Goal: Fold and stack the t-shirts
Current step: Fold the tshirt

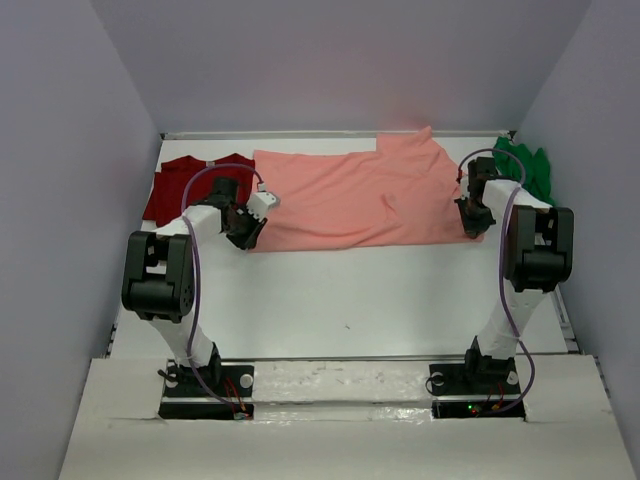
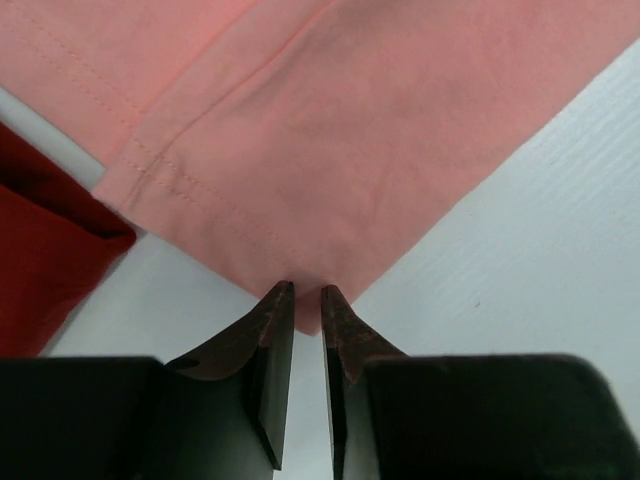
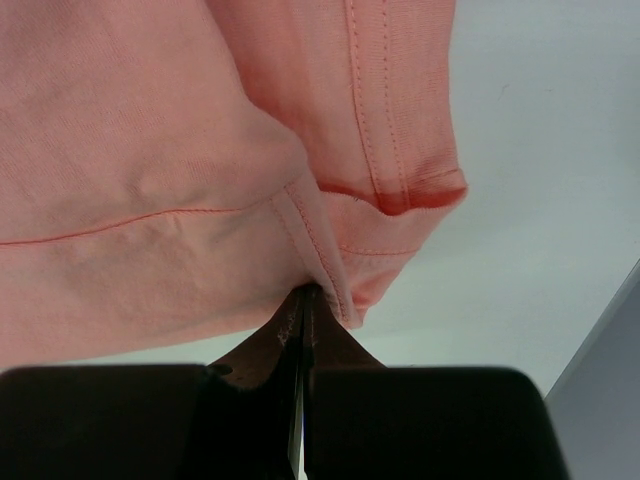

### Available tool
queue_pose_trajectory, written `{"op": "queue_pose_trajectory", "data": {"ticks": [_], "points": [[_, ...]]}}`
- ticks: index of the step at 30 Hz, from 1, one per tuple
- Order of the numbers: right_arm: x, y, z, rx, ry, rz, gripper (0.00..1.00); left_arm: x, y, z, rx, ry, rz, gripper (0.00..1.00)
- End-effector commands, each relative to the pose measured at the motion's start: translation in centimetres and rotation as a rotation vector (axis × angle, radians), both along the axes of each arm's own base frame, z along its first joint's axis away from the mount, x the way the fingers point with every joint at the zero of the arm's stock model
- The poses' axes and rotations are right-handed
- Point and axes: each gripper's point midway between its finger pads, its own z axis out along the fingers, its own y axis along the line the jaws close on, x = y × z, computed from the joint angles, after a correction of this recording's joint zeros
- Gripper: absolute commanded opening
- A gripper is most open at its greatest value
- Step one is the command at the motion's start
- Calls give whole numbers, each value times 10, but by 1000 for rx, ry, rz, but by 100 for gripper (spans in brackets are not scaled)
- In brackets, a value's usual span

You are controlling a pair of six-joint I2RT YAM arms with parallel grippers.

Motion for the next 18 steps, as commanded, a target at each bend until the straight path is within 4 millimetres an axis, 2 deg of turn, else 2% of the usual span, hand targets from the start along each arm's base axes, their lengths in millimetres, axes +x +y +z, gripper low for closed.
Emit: {"op": "queue_pose_trajectory", "data": {"ticks": [1,6,9,11,14,18], "points": [[15,-9,13,-25,-43,-9,0,-15,-5,-3,-4,54,-72,26],[16,-9,13,-25,-46,-9,0,-23,-1,-10,16,79,-78,26],[16,-9,13,-25,-44,-9,0,-23,2,-14,34,75,-68,36],[15,-14,13,-30,-43,-18,0,-24,5,-17,47,76,-58,36],[14,-14,13,-33,-41,-19,0,-21,7,-19,57,65,-36,34],[12,-14,11,-36,-34,-17,0,-15,9,-24,68,55,-16,26]]}}
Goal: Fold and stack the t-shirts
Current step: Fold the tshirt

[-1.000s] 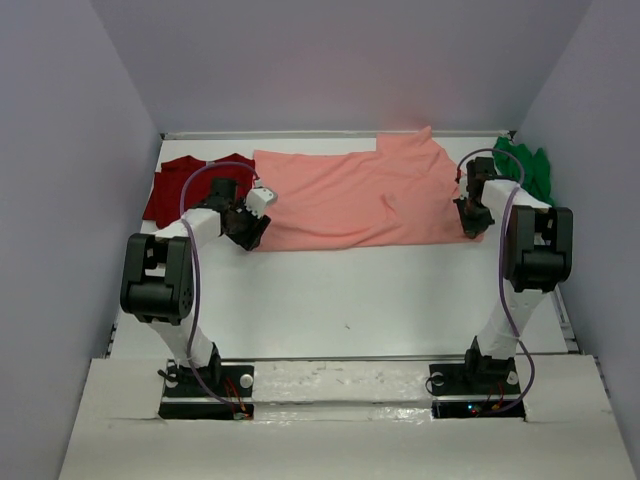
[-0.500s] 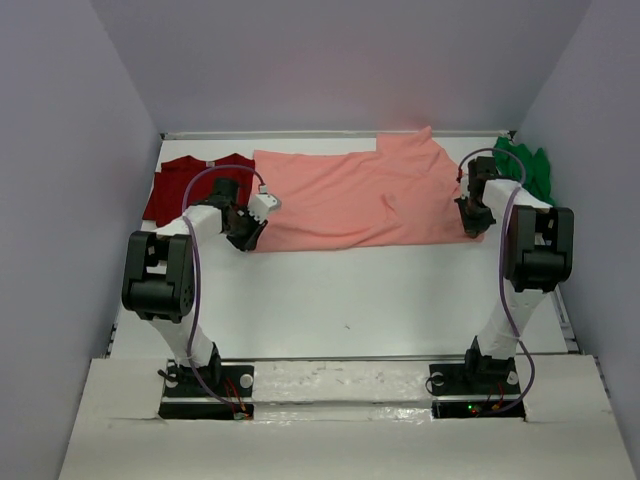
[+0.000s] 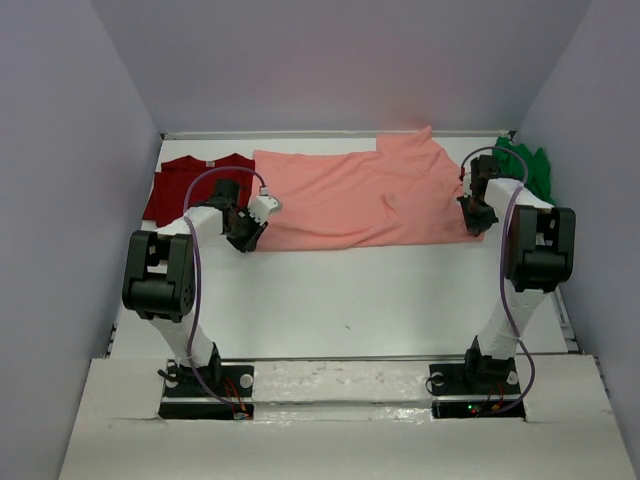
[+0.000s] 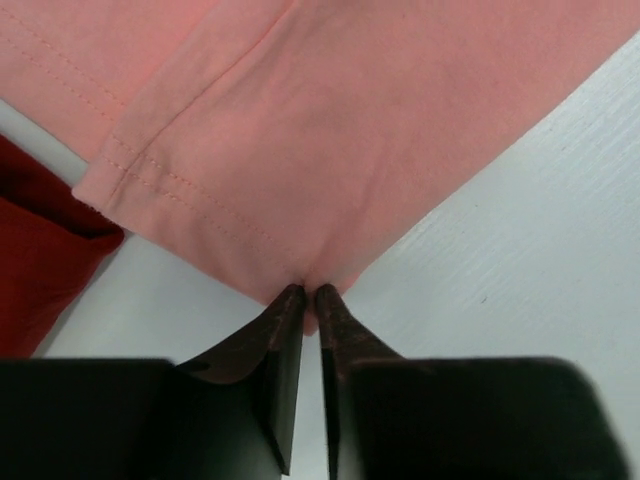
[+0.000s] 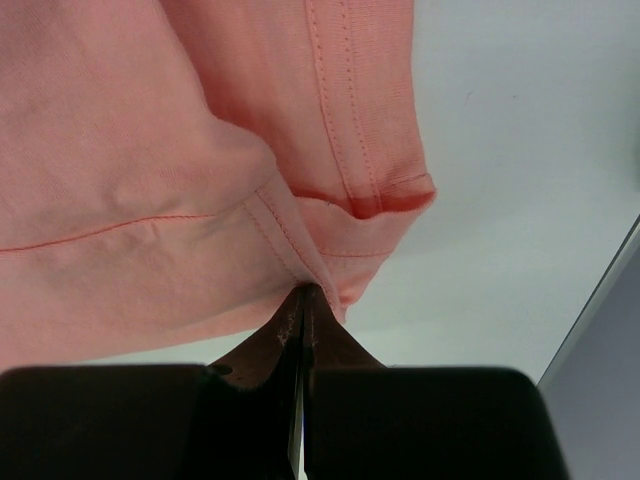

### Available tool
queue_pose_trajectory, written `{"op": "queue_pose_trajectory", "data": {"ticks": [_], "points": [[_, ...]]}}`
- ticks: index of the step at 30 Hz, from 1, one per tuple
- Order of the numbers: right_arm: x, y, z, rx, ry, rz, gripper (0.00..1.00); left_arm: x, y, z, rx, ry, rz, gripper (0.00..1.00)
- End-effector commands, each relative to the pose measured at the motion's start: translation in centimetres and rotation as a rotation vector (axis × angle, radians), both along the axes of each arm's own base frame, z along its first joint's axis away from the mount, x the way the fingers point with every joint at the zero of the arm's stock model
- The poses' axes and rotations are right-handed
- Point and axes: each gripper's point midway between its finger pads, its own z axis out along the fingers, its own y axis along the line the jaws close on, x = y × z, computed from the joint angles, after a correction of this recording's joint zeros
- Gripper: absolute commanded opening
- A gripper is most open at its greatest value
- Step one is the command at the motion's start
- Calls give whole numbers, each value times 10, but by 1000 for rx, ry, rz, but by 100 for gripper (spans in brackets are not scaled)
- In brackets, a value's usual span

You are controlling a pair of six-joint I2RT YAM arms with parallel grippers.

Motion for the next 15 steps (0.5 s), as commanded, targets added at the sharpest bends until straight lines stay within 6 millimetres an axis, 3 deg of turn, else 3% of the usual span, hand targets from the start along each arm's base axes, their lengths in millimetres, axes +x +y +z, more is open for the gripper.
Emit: {"op": "queue_pose_trajectory", "data": {"ticks": [1,6,15], "points": [[8,-8,5,-24,-17,-9,0,-7,7,-17,44,39,30,19],[4,-8,0,-23,0,-9,0,-5,8,-25,56,51,34,1],[-8,-6,-15,-19,55,5,0,-8,7,-33,70,62,21,0]]}}
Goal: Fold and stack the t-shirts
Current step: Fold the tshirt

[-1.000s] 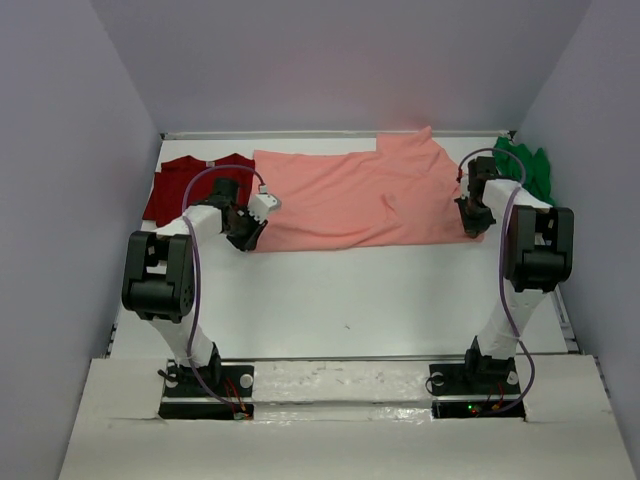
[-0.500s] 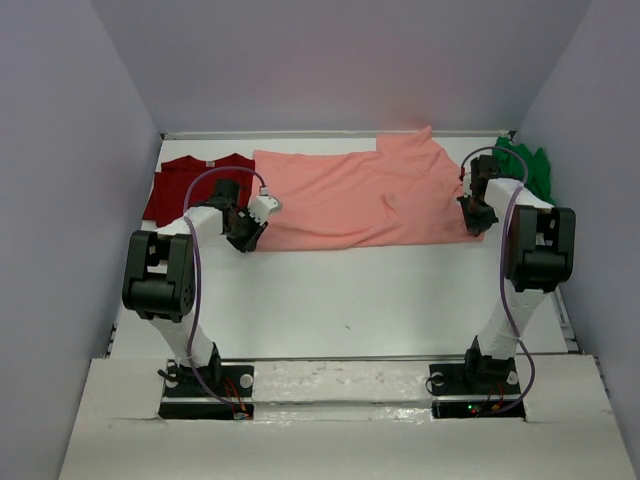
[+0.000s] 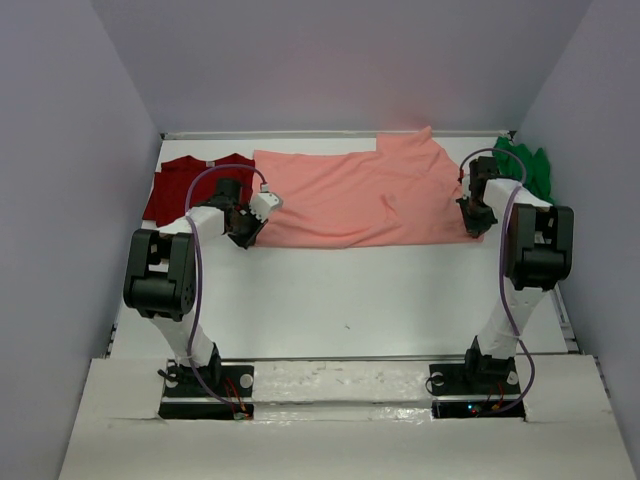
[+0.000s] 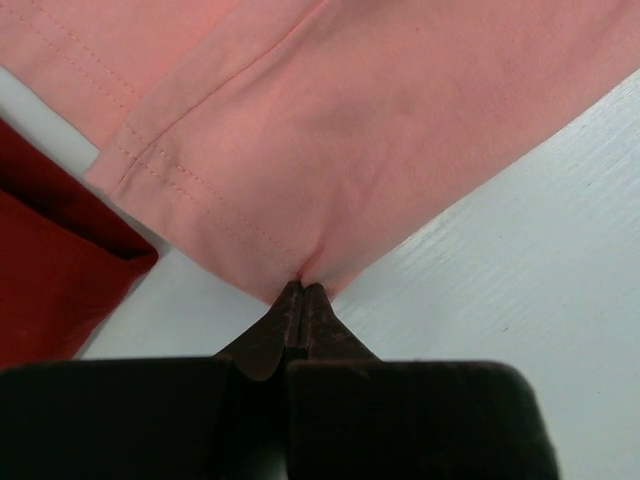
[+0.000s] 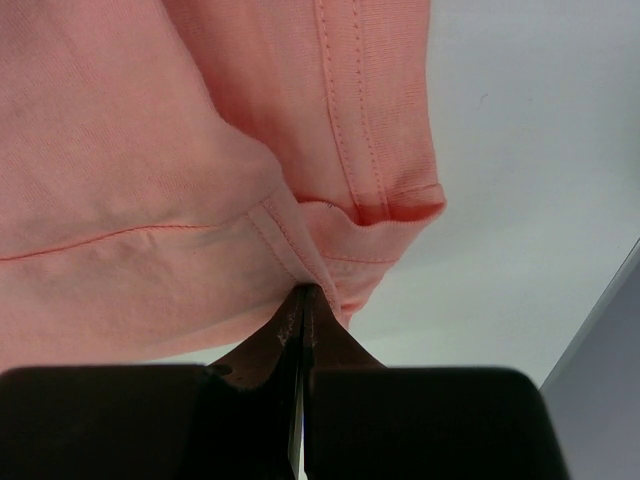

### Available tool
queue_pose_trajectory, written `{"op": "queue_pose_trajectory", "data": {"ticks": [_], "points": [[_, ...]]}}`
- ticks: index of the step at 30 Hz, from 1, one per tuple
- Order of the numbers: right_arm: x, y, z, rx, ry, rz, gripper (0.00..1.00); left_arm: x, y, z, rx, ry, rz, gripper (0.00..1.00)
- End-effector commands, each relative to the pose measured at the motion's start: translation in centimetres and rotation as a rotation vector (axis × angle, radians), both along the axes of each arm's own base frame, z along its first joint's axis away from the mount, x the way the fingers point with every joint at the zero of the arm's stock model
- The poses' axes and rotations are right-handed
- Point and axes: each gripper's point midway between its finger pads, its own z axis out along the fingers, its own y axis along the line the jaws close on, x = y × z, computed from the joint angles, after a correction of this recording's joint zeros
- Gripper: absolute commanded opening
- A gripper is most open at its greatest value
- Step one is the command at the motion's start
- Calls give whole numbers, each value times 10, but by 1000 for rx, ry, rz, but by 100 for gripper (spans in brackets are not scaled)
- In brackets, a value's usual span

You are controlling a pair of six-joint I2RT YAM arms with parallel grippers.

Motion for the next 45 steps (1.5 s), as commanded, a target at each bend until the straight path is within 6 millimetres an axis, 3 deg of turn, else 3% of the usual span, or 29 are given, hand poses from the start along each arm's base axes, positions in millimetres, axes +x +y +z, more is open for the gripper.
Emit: {"op": "queue_pose_trajectory", "data": {"ticks": [1,16,23,27,31,35,45], "points": [[-8,-5,-11,-15,40,1,0,-21,9,-31,57,107,3,0],[-26,-28,-28,-42,107,-15,0,-22,22,-23,133,86,-19,0],[-36,-42,-28,-64,127,-12,0,-23,39,-16,185,79,-15,0],[-42,-42,-27,-71,142,16,0,-25,45,-6,194,77,-18,0],[-41,-36,-28,-36,136,26,0,-26,37,2,149,74,-23,0],[-33,-25,-21,31,112,31,0,-22,25,8,91,71,-23,0],[-3,-11,37,116,1,71,0,0,-5,56,7,6,-45,0]]}}
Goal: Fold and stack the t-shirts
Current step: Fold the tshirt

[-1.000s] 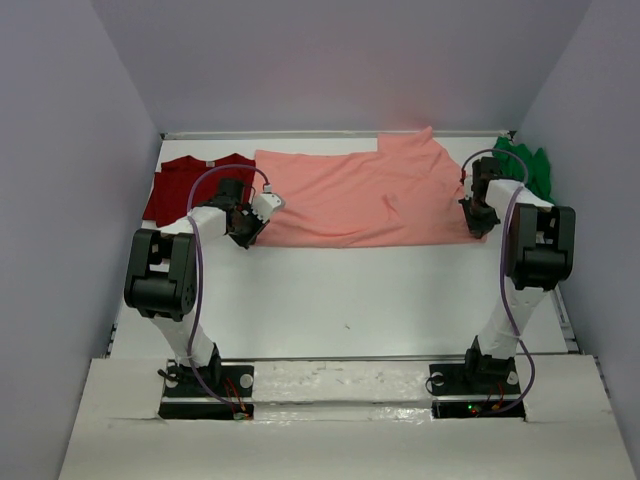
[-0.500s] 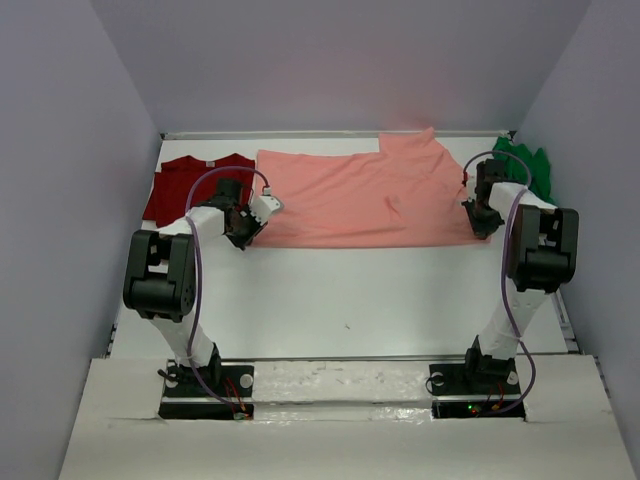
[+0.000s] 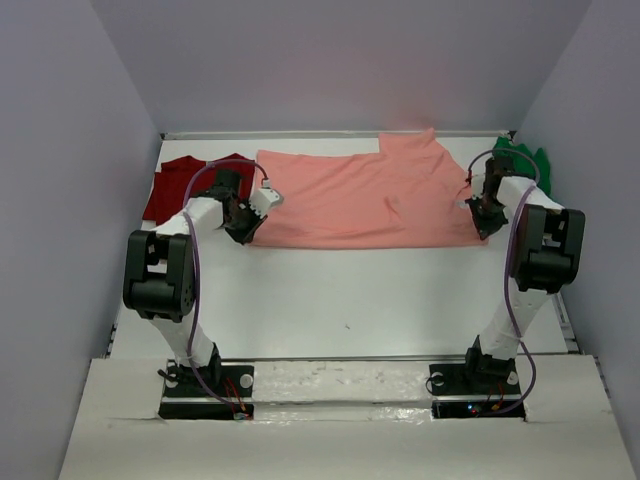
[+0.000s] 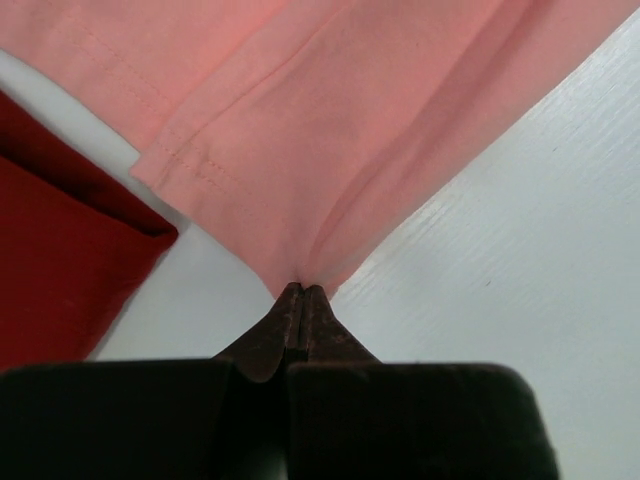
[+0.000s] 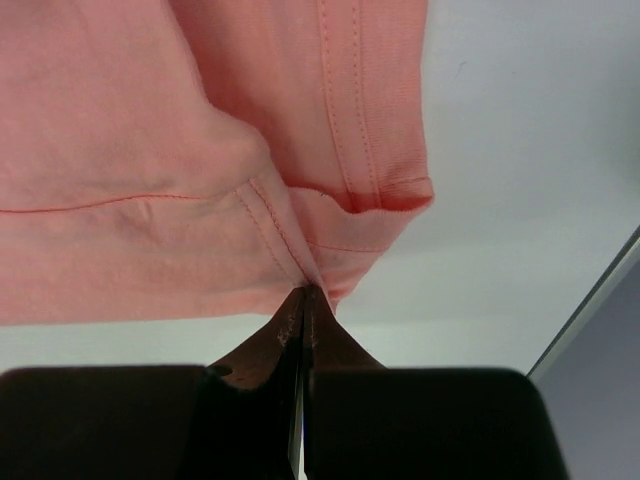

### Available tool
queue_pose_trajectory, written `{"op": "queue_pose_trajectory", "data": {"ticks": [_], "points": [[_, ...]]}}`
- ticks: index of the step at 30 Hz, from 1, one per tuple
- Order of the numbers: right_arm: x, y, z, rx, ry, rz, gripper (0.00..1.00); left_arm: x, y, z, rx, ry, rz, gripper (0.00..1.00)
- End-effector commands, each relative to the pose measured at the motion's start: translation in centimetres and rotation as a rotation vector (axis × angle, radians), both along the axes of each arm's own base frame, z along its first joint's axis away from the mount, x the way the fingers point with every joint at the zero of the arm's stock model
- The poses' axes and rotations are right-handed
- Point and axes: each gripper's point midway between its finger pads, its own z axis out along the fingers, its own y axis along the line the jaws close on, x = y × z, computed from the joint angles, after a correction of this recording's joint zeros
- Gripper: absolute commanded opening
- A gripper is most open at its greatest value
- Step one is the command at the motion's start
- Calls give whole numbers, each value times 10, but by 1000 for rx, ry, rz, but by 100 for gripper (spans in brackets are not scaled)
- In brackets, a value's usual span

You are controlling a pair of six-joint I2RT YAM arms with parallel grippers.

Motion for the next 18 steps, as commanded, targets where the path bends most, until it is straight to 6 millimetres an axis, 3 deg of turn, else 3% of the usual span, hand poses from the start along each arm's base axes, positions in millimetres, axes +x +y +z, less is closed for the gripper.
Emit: {"op": "queue_pose_trajectory", "data": {"ticks": [1,6,11,12,15,18], "points": [[13,6,38,53,-55,18,0,12,-14,47,-35,-65,0,0],[25,17,71,75,-101,50,0,24,-25,81,-63,-134,0,0],[31,33,109,134,-153,87,0,27,-32,107,-76,-176,0,8],[33,34,123,134,-179,93,0,25,-34,110,-74,-180,-7,9],[33,34,139,132,-202,97,0,18,-38,109,-64,-157,-29,9],[30,36,142,118,-196,113,0,13,-38,105,-49,-141,-53,9]]}}
